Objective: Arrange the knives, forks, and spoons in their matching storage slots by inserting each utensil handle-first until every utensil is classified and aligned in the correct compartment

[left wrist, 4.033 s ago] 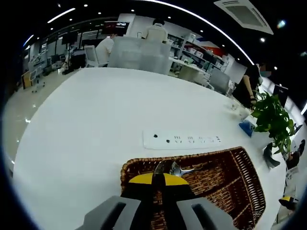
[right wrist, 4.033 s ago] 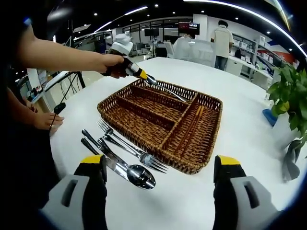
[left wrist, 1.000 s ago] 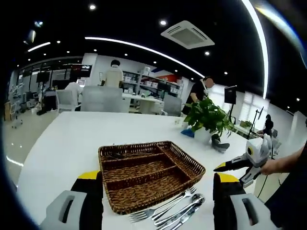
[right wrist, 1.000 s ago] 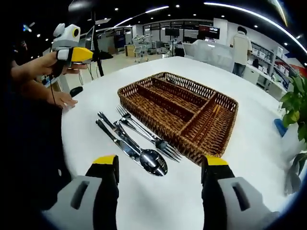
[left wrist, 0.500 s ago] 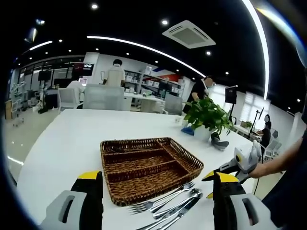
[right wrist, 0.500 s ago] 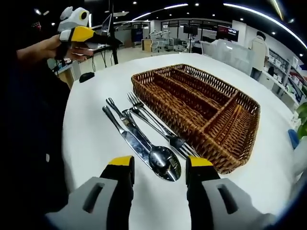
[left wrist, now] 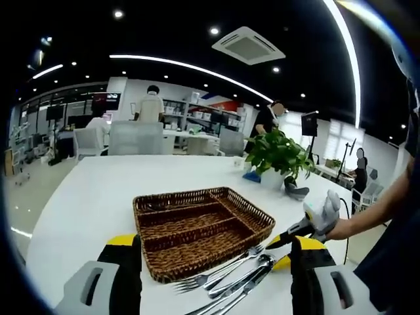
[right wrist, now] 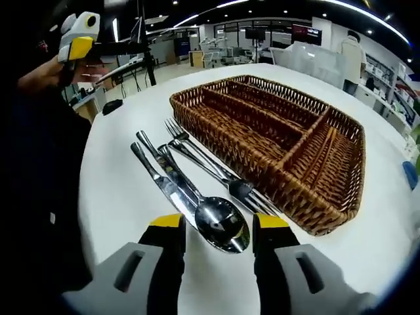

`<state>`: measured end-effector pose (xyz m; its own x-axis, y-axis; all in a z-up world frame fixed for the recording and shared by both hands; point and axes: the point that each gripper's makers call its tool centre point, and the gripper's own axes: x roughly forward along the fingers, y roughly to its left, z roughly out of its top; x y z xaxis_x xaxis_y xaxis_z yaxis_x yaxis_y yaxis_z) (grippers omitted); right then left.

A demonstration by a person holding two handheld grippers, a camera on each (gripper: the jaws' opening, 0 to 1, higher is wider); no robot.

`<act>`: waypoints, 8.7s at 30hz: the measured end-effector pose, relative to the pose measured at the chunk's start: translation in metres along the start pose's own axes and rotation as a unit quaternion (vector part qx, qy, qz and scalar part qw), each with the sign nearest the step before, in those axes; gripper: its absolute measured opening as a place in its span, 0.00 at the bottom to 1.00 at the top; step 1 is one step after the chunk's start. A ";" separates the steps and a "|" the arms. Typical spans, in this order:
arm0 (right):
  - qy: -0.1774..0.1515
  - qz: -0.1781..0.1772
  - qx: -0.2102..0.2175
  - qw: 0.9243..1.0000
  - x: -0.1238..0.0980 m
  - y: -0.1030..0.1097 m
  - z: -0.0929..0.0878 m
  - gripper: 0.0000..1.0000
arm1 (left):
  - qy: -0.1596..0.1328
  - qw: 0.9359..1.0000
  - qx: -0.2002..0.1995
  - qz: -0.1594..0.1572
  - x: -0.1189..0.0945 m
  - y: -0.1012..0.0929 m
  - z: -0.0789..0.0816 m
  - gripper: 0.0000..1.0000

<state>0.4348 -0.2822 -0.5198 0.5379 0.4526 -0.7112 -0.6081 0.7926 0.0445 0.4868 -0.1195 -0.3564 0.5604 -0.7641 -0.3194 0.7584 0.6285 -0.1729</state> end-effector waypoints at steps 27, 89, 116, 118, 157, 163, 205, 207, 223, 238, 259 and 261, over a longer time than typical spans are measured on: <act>-0.007 0.001 0.051 0.999 -0.003 -0.003 0.000 0.21 | 0.046 0.998 0.044 -0.029 0.005 -0.006 -0.028 0.92; 0.003 0.033 -0.193 0.981 -0.035 -0.027 0.061 0.00 | 0.037 0.998 0.047 -0.013 -0.002 0.010 -0.023 0.89; 0.002 0.008 -0.241 0.971 -0.013 -0.123 0.161 0.00 | 0.027 0.998 0.049 -0.004 -0.005 0.021 -0.010 1.00; 0.002 0.006 -0.238 0.971 -0.007 -0.129 0.166 0.00 | 0.027 0.998 0.049 -0.003 -0.005 0.023 -0.010 1.00; 0.114 0.070 -0.170 0.976 0.122 -0.169 0.167 0.00 | 0.044 0.998 0.045 0.018 -0.011 0.019 -0.013 1.00; 0.140 0.091 -0.129 0.977 0.124 -0.170 0.162 0.00 | 0.051 0.998 0.043 0.025 -0.013 0.019 -0.017 1.00; 0.129 0.010 -0.122 0.984 0.095 -0.186 0.161 0.19 | 0.053 0.996 0.068 0.020 -0.013 0.028 -0.009 1.00; 0.100 0.005 -0.114 0.988 0.085 -0.180 0.167 0.25 | 0.051 0.996 0.068 0.019 -0.014 0.028 -0.009 1.00; -0.014 -0.046 -0.097 0.994 0.005 -0.125 0.155 0.58 | 0.064 0.995 0.069 -0.016 -0.008 0.018 -0.027 1.00; -0.076 -0.091 -0.030 0.992 -0.064 -0.097 0.124 0.88 | 0.063 0.994 0.081 -0.041 -0.002 0.013 -0.026 1.00; -0.092 -0.102 0.011 0.990 -0.112 -0.060 0.074 0.99 | 0.061 0.993 0.082 -0.051 -0.009 0.006 -0.029 1.00; -0.089 -0.103 0.008 0.991 -0.113 -0.057 0.071 0.99 | 0.066 0.993 0.081 -0.053 -0.009 0.005 -0.031 1.00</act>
<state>0.4504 -0.3495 -0.3920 0.7449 0.3436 -0.5719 -0.4662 0.8813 -0.0776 0.4754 -0.1045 -0.3835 0.4347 -0.7919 -0.4288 0.8601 0.5062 -0.0630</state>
